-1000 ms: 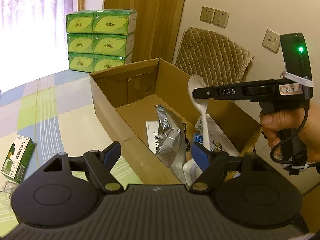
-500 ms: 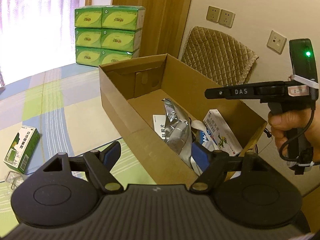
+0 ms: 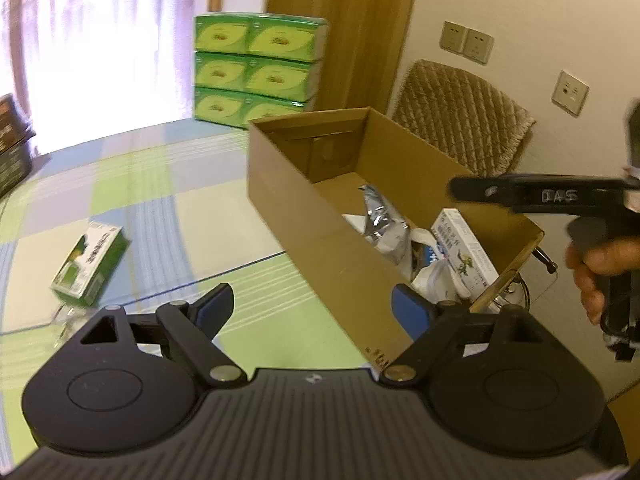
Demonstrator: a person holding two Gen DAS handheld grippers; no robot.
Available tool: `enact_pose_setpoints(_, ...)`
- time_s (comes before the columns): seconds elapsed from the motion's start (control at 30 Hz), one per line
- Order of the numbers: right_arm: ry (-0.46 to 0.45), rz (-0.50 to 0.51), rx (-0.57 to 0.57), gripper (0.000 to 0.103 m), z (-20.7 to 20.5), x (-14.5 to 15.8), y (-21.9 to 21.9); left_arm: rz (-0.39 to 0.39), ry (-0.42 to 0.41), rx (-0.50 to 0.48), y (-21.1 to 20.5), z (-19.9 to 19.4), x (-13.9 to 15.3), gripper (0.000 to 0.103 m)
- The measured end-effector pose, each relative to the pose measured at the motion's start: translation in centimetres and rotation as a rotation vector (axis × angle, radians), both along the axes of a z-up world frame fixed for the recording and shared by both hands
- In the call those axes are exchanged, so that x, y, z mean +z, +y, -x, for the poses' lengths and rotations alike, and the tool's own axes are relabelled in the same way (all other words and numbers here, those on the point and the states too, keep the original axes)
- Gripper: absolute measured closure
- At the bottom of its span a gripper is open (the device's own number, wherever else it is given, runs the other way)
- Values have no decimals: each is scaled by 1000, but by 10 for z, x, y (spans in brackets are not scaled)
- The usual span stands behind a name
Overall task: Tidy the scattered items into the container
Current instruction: 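Withdraw both tools from the box back toward the table items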
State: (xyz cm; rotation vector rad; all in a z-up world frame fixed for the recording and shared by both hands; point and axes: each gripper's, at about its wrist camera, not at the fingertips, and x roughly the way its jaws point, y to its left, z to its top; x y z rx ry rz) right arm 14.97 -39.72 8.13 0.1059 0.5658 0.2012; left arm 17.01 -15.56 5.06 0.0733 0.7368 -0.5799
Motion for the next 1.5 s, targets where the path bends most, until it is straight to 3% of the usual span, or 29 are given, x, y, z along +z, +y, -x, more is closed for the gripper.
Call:
enact_pose_setpoints(0.3,-44,16,62,0,13,-4,42,20,7,99,52,23,0,18)
enact_pose_setpoints(0.87,20,3,222,0,43,-10,129,-10,-1,296,173,53,-3,12)
enact_pose_setpoints(1.5,97,54,311,0,39,-30,185,-42,25,315,218,57,-21,7)
